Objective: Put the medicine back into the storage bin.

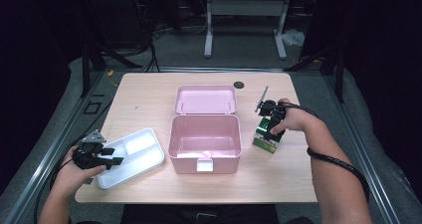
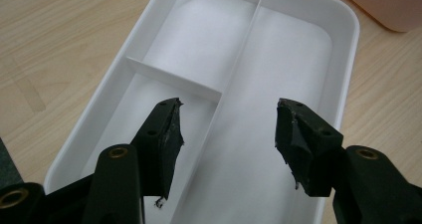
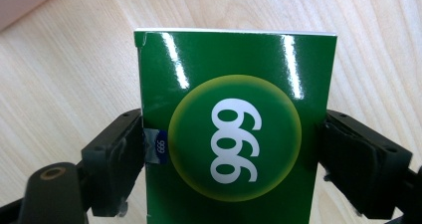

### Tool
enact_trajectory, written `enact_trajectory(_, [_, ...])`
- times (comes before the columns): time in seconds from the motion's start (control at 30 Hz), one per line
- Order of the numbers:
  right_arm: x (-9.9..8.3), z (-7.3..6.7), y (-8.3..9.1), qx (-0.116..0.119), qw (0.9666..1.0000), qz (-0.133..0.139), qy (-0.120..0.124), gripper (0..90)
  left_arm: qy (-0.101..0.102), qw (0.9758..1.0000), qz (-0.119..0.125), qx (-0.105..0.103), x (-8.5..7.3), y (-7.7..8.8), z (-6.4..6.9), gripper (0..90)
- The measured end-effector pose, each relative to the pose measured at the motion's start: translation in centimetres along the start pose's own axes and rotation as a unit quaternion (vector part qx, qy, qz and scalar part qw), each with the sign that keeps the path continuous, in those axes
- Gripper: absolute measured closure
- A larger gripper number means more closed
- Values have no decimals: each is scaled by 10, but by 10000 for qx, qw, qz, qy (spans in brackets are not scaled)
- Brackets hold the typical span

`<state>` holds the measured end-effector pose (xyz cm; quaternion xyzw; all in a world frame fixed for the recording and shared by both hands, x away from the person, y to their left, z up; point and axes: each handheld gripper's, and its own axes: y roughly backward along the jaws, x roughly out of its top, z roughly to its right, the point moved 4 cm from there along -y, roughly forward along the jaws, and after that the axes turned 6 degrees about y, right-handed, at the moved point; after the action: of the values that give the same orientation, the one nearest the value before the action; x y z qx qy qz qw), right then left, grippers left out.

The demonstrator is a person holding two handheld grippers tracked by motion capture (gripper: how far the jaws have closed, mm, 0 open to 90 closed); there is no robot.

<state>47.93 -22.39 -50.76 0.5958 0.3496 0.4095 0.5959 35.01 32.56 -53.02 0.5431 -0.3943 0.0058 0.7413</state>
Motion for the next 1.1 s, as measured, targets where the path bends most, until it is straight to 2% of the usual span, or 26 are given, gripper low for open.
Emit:
enact_trajectory(0.03, [1,0,2,56,10000,14,1,159,6,10000,2,-1,0,0,0,439])
enact_trajectory(0.13, [2,-1,6,-55,10000,52,20,158,-15,10000,-5,-9,0,0,1,438])
enact_trajectory(0.23, [3,-2,12,21,10000,61,38,159,-35,10000,-37,-20,0,-1,1,438])
enact_trajectory(0.4, [2,-4,24,-88,9999,96,96,159,20,10000,-68,-27,-2,-2,1,432])
enact_trajectory(0.43, [2,-5,27,-26,9999,79,108,159,22,10000,-76,-35,-2,-1,0,430])
enact_trajectory(0.5, [2,-6,32,-79,9998,111,145,159,29,10000,-83,-41,-2,-1,0,426])
enact_trajectory(0.53, [1,-6,33,-64,9997,209,133,159,35,9999,-90,-47,-2,-1,0,425])
enact_trajectory(0.57, [1,-7,37,-43,9998,110,160,159,32,9999,-93,-51,-2,-2,0,423])
enact_trajectory(0.8, [-3,-13,58,-130,9994,103,316,159,53,9999,-102,-34,-3,-3,0,409])
enact_trajectory(0.87, [-3,-15,63,-79,9990,168,405,160,42,9999,-110,-37,-3,-3,1,409])
enact_trajectory(0.9, [-3,-16,66,-77,9989,88,448,160,43,9999,-108,-39,-3,-3,1,409])
enact_trajectory(0.97, [-3,-18,70,-175,9980,124,590,161,33,9999,-106,-41,-3,-2,1,409])
enact_trajectory(1.1, [0,-25,79,-150,9958,125,894,161,44,9999,-129,-36,-3,-3,1,409])
